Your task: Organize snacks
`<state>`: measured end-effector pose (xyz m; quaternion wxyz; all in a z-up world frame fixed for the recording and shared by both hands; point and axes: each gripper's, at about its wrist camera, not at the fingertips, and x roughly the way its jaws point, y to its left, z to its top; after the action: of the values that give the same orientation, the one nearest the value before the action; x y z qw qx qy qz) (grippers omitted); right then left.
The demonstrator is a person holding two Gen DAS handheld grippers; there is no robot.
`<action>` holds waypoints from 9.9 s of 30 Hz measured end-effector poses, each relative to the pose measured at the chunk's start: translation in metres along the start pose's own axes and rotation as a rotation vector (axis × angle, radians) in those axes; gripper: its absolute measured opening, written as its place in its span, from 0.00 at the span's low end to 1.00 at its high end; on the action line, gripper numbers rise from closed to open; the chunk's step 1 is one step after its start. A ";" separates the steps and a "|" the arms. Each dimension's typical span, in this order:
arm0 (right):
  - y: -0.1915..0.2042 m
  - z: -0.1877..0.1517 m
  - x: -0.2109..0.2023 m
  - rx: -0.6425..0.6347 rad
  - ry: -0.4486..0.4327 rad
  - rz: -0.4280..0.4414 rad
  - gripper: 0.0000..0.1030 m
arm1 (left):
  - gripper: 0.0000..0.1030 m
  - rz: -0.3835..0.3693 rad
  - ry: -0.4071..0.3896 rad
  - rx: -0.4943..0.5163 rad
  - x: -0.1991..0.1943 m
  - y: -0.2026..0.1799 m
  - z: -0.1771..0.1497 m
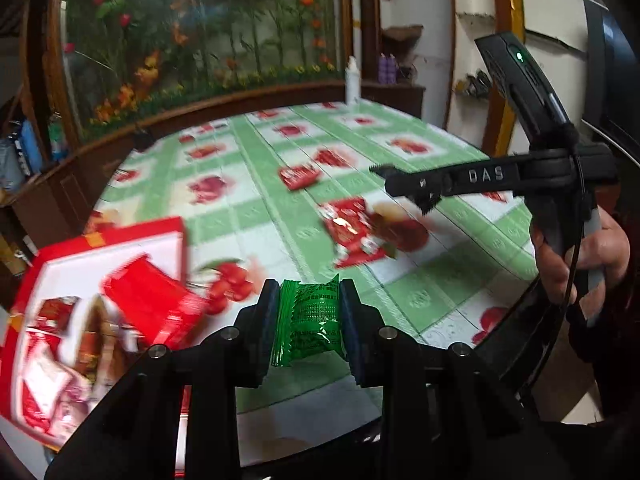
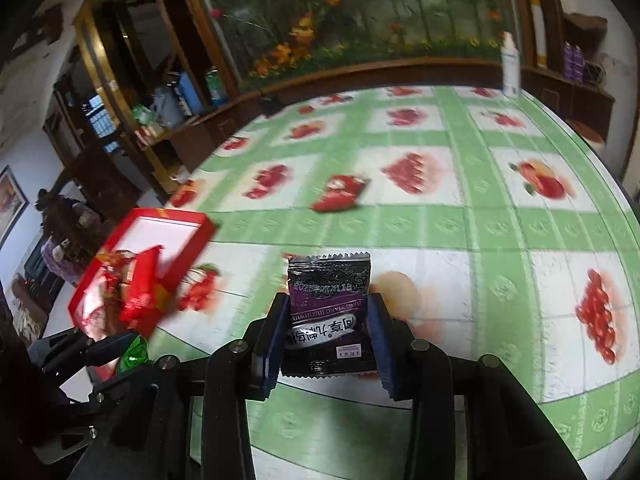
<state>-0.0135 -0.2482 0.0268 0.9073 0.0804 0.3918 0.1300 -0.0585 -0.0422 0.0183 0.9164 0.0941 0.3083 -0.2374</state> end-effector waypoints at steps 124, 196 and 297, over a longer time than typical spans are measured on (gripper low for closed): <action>-0.035 -0.038 0.036 -0.052 0.147 -0.268 0.78 | 0.44 0.136 0.294 -0.096 0.162 -0.032 0.051; -0.006 -0.015 0.067 -0.045 0.131 -0.250 0.56 | 0.41 0.133 0.246 -0.175 0.120 0.004 0.014; -0.010 -0.015 0.067 -0.026 0.134 -0.246 0.72 | 0.68 0.138 0.265 -0.189 0.124 0.006 0.013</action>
<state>0.0214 -0.2369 -0.0325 0.8891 0.0112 0.4567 0.0281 0.0376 -0.0876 -0.0463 0.8867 0.0588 0.4399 -0.1292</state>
